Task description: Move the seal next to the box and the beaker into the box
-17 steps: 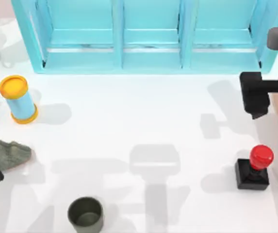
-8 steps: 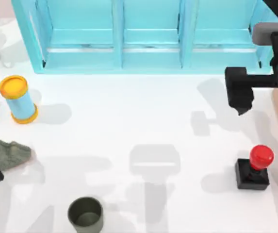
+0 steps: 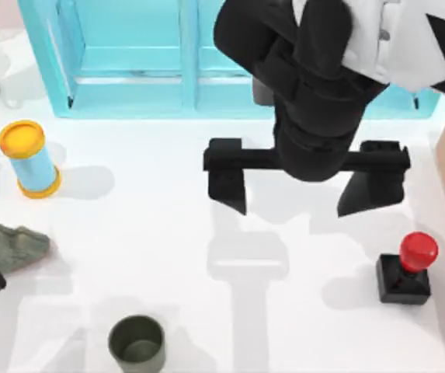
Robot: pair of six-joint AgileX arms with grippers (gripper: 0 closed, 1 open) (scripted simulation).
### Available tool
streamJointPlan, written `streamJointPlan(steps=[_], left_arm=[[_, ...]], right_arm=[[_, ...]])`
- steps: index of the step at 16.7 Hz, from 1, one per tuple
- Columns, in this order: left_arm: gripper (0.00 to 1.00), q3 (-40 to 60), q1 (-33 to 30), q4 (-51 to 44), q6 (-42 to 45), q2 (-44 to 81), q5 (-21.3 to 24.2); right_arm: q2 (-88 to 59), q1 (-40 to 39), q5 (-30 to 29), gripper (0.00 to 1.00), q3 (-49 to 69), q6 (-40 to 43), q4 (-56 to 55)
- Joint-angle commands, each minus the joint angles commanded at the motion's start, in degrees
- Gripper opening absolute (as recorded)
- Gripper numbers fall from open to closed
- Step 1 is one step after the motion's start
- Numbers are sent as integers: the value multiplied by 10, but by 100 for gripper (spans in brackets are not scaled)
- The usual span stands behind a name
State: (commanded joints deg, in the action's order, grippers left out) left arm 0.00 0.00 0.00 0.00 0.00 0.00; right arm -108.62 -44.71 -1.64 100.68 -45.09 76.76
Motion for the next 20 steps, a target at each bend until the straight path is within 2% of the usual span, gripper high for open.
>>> streamJointPlan(steps=[6,9,16,20], left_arm=[[100,0,0,0,0,0,0],[100,0,0,0,0,0,0],[100,0,0,0,0,0,0],[100,0,0,0,0,0,0]], right_arm=[[-138,-141,12,100,107,-143,12],[-186,-185,15,100,150,-192,15],[-191,-188,15,100,143,-196,5],[-202,-189,15,100,75,-197,-77]])
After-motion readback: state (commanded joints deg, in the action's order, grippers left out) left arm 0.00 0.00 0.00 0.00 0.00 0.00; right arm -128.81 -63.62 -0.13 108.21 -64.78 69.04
